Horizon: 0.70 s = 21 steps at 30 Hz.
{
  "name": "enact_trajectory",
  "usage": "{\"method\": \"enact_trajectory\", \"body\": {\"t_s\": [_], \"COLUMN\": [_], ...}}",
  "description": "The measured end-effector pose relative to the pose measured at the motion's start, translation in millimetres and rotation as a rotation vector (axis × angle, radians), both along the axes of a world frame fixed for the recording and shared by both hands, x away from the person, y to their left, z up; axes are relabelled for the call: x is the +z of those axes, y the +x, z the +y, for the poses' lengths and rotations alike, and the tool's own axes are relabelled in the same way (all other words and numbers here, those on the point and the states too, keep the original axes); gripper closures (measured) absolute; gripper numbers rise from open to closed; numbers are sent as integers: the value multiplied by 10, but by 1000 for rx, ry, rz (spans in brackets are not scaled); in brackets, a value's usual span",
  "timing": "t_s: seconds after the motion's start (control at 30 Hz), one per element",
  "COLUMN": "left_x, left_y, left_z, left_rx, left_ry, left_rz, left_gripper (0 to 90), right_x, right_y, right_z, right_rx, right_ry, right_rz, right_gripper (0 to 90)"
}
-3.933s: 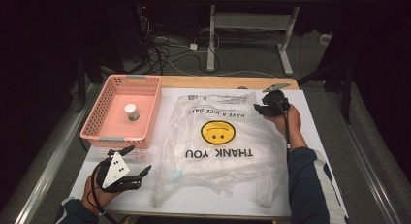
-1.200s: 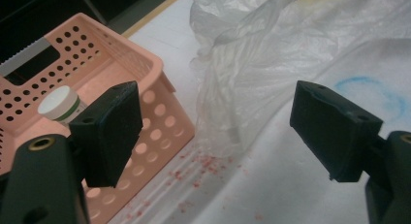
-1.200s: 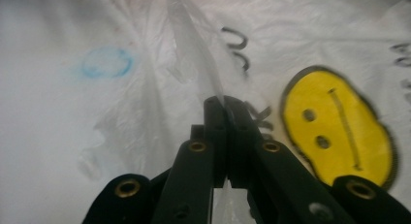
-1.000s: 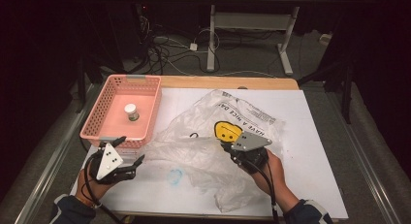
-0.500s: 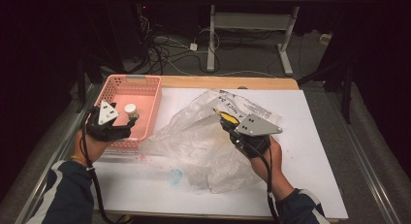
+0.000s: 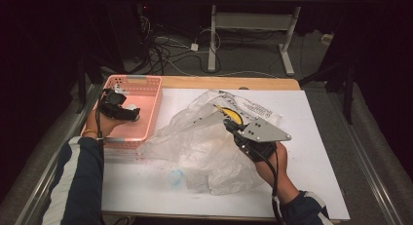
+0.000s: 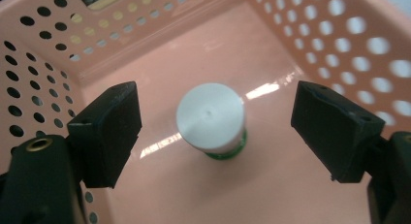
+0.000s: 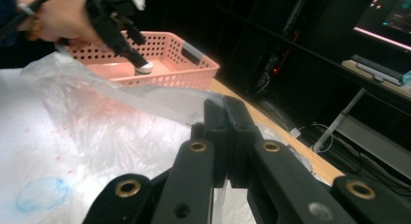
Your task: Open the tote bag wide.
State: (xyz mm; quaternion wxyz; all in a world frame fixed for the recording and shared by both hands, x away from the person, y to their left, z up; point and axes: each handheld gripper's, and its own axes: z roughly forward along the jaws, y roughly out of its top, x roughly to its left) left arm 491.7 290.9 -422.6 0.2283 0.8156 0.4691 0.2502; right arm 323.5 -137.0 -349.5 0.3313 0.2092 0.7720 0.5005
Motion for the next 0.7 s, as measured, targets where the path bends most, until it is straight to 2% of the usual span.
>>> {"method": "enact_trajectory", "body": {"t_s": [0.07,0.13,0.27,0.33,0.43,0.6,0.7], "left_x": [-44,-78,-145,-169,-187,-173,-162], "left_y": [90,156,210,224,232,224,213], "left_z": [15,35,24,6,-18,-4,-19], "left_rx": [25,41,22,-5,-16,-35,-52], "left_ry": [23,28,47,54,62,44,57], "left_rz": [33,65,117,145,153,145,144], "left_gripper": [182,192,269,367,456,472,478], "right_x": [-19,-41,-78,-91,-104,-126,-134], "right_y": [2,10,30,37,46,49,53], "right_z": [3,1,-3,-3,-7,2,4], "right_rx": [7,7,11,13,13,12,12], "right_ry": [-12,-14,-18,-22,-19,-22,-23], "right_rz": [8,13,27,31,31,38,39], "right_gripper": [900,900,900,900,900,900,900]}}
